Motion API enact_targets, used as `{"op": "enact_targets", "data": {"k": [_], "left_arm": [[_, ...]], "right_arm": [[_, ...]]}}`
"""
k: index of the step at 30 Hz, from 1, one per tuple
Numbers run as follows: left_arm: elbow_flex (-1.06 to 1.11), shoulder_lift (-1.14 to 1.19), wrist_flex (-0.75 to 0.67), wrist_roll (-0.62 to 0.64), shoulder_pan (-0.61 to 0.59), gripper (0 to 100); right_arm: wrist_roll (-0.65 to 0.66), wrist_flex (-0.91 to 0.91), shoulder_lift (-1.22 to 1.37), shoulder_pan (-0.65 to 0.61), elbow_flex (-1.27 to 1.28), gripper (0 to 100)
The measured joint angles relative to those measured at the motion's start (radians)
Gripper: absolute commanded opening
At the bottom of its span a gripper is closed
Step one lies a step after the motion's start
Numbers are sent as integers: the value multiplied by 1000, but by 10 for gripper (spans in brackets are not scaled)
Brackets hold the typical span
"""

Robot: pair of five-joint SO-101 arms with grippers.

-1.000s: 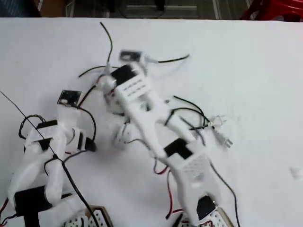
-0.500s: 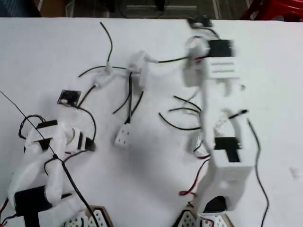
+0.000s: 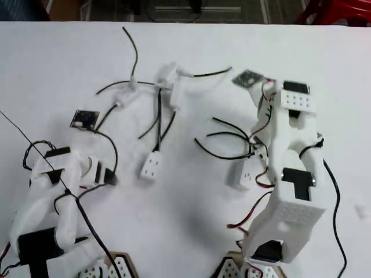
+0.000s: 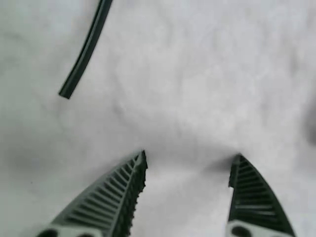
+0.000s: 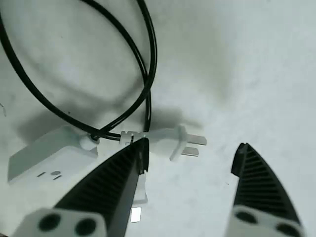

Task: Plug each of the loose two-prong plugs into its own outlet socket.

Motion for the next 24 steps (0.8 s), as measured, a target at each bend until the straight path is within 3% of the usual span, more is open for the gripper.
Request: {"op": "enact_targets", "data": {"k": [6,11,20,24], "left_arm": [[0,0,0,0,0,271],[0,0,0,0,9,271],[0,0,0,0,9,271],[0,0,-2,0,9,271]], "right_arm": [[92,-236,-49,37,232,268],[193,-299,-48,44,316,134],[393,48,-54,118,232,175],[405,68,-46,160,199,176]]}}
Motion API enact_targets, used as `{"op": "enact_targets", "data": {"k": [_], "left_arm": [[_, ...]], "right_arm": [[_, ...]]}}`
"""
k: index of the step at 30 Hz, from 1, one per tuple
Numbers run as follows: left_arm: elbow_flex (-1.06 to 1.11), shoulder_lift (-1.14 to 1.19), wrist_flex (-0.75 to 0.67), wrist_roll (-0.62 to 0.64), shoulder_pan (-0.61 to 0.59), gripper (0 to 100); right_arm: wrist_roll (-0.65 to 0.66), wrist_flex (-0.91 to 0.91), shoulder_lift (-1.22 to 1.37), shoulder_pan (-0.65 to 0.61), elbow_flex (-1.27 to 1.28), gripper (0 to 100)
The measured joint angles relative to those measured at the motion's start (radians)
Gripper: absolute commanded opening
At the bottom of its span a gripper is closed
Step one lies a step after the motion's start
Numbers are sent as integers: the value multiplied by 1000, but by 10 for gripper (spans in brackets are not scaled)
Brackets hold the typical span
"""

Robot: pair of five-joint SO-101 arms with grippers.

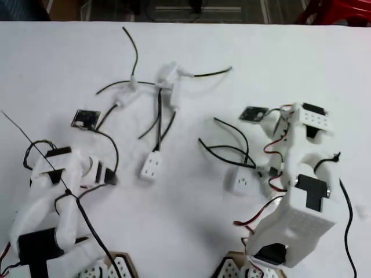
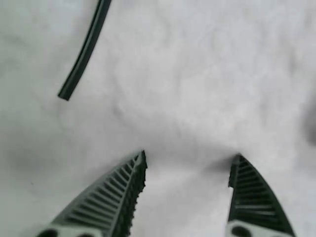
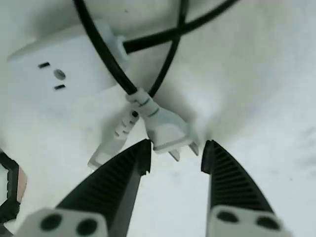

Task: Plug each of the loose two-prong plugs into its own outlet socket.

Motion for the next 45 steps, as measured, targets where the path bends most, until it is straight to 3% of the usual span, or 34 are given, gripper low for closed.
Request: {"op": "enact_targets", "data": {"k": [13,21,25,32,36,41,45], "left_arm": [[0,0,0,0,2,271],[0,0,0,0,2,271],[0,0,0,0,2,271],[0,0,-2,0,2,271],[0,0,-2,0,2,271],[0,0,-2,0,2,271],[0,0,-2,0,2,271]], "right_arm": [[152,98,55,20,-20,279],[155,23,94,-9,15,37],[150,-11,115,-12,15,35],[-8,-3,61,-31,-37,22],[-37,118,-23,-72,-91,23],[-71,281,-189,-178,-149,23],[-229,301,-336,-308,-150,24]]}}
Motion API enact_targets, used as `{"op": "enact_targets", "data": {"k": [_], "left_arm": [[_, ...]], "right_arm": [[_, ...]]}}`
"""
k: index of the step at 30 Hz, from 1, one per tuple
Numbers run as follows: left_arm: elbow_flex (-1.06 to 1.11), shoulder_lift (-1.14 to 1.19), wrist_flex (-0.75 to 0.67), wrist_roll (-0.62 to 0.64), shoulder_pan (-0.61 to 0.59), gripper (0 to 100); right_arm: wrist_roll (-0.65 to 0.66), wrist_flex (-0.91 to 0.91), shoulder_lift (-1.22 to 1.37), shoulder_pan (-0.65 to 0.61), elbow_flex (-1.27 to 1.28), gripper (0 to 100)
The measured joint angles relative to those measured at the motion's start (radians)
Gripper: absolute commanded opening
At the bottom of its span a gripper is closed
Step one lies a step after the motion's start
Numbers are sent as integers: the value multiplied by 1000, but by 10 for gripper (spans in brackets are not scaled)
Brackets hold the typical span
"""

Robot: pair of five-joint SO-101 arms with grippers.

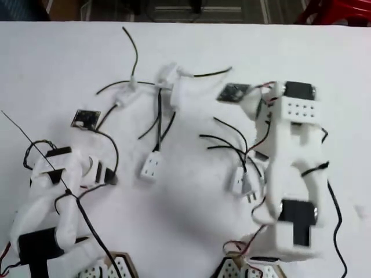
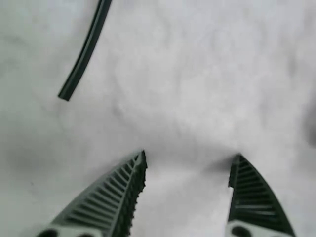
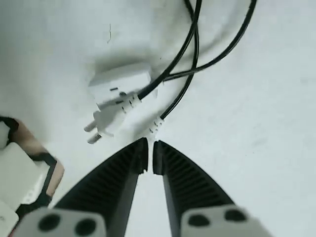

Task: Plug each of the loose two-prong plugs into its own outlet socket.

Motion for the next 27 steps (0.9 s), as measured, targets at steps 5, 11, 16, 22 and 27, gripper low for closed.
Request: {"op": "enact_targets", "data": {"k": [5,11,16,22,27], "left_arm": [[0,0,0,5,-6,271],[0,0,0,40,-9,271],[0,0,0,41,-11,271],[0,0,-17,41,-11,271],[0,0,-23,43,-11,271]], "right_arm": [[-144,8,-112,-196,0,150],[-160,2,-60,-218,118,310],[-57,-112,72,-112,193,281],[117,-252,222,66,218,280],[167,-293,328,94,226,279]]}}
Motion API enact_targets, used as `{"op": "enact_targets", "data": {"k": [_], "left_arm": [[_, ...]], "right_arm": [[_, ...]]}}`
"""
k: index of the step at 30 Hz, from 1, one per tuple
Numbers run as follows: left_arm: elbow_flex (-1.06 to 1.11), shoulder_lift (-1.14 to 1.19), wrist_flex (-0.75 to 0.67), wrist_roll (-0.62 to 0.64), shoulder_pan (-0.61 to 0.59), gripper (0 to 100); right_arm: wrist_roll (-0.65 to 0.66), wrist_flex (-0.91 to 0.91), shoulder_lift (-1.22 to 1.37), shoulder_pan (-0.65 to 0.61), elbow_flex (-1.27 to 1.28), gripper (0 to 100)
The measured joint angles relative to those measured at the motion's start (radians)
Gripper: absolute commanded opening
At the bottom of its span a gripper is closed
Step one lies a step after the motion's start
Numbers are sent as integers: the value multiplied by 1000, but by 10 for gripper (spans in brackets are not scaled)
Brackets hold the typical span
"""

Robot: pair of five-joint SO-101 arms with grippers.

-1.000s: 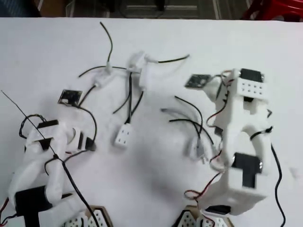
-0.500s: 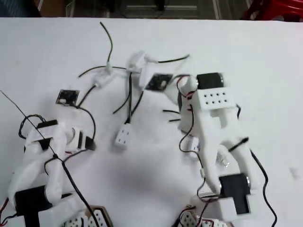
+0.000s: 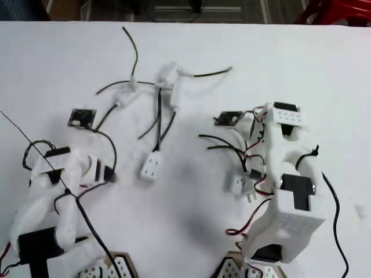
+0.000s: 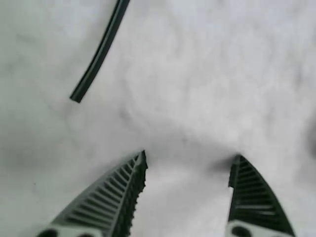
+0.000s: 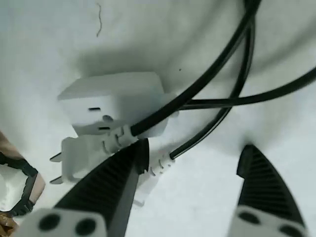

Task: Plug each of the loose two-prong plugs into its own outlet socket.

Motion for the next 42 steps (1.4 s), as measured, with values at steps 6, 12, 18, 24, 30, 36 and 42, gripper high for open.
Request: {"op": "enact_targets", "data": {"k": [6,12,18,24,30,36,42], "left_arm": [[0,0,-3,3,-2,271],[0,0,-6,3,-2,271],[0,0,-6,3,-2,271],[0,0,-6,3,-2,271],[0,0,-6,11,-2,271],[-3,0,-8,21,-26,271],[-32,0,-26,149,-147,271]], "right_arm": [[6,-8,60,0,-15,107],[6,23,77,-3,-34,29],[-117,206,26,-54,-133,26],[-269,292,-158,-196,-261,26],[-393,301,-359,-442,-262,26],[-577,304,-414,-710,-262,27],[-706,301,-414,-967,-262,27]]}}
